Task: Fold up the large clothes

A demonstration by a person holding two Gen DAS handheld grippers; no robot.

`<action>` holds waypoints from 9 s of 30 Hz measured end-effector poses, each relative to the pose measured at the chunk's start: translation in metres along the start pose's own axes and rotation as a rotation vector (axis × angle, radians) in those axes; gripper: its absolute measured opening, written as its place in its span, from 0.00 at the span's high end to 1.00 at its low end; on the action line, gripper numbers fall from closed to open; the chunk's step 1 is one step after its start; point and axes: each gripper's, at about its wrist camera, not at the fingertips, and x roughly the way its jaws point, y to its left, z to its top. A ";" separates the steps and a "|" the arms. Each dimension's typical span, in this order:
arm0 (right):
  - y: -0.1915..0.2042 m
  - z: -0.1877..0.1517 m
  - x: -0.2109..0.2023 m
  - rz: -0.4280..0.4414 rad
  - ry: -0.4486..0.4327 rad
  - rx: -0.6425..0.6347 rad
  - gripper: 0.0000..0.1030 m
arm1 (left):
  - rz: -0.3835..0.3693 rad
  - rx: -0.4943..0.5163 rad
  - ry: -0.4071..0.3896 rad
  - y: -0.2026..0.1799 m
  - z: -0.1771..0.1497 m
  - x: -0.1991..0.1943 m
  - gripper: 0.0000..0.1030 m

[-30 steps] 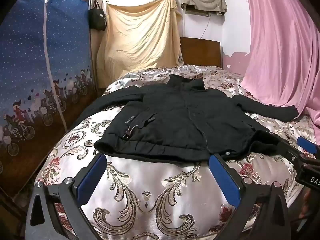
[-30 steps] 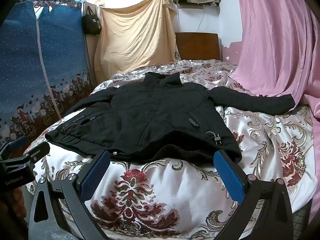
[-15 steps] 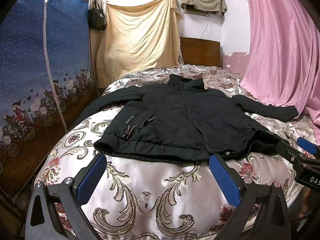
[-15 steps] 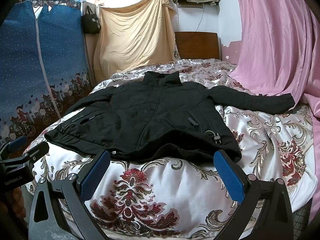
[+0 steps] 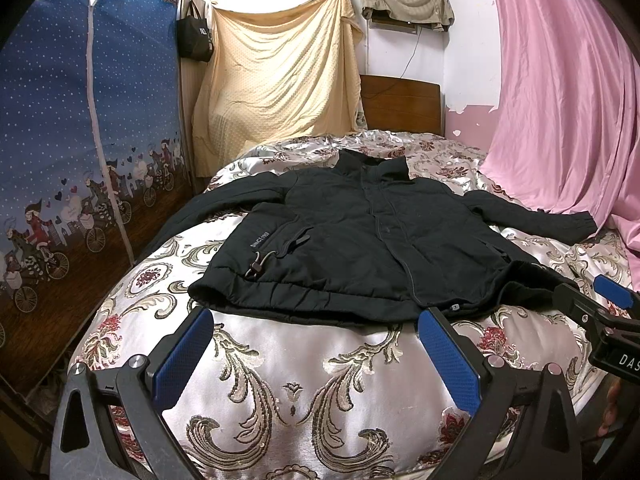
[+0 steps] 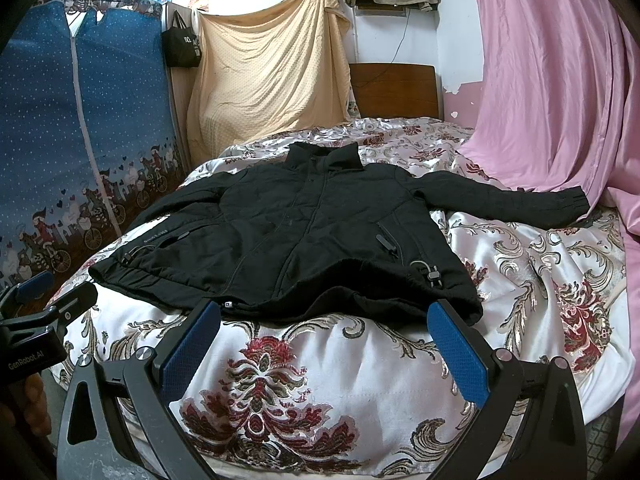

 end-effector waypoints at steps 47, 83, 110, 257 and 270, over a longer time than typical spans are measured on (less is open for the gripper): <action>0.000 0.000 -0.001 -0.001 0.002 0.000 0.01 | 0.000 0.001 -0.003 0.000 0.000 0.000 0.00; -0.090 0.064 0.058 -0.008 0.053 0.145 0.01 | 0.142 0.181 0.211 -0.043 0.076 0.093 0.00; -0.368 0.139 0.235 -0.172 0.221 0.550 0.01 | -0.250 0.276 0.300 -0.263 0.173 0.347 0.00; -0.070 0.159 0.467 -0.044 0.274 -0.035 0.28 | -0.199 -0.335 0.343 0.084 0.173 0.410 0.19; 0.151 0.181 0.478 0.226 0.228 -0.280 0.21 | 0.076 -0.737 0.400 0.247 0.109 0.317 0.10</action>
